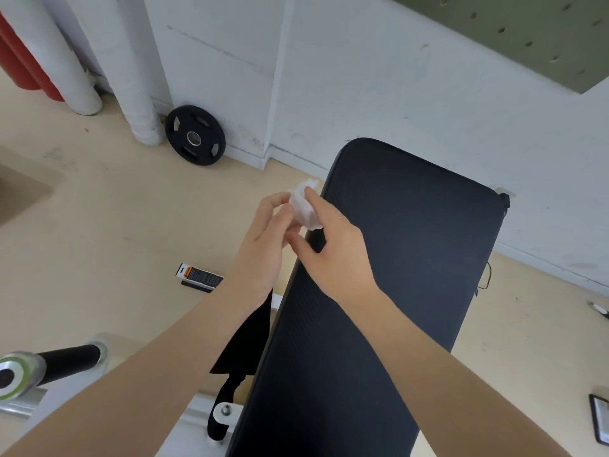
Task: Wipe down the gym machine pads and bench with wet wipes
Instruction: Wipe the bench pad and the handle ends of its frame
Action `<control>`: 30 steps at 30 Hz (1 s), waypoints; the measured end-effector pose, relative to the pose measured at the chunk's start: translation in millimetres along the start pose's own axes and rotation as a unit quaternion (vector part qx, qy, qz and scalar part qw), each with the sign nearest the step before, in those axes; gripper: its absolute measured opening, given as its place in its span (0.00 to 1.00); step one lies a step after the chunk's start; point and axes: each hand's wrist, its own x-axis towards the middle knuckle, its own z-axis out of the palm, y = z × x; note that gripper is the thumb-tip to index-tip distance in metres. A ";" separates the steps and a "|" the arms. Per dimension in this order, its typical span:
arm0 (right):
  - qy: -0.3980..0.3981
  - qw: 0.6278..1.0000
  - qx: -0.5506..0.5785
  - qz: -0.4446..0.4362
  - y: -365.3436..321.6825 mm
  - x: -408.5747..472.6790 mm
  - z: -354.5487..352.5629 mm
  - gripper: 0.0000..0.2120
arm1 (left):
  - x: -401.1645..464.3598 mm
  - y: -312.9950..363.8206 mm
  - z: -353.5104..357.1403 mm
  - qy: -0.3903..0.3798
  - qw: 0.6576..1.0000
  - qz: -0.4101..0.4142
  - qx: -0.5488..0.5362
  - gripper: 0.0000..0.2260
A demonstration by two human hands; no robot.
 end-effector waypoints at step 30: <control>-0.081 0.925 -0.364 0.080 132.3 106.8 -111.2 0.24 | 149.7 19.9 61.7 -0.134 0.771 0.122 0.610 0.37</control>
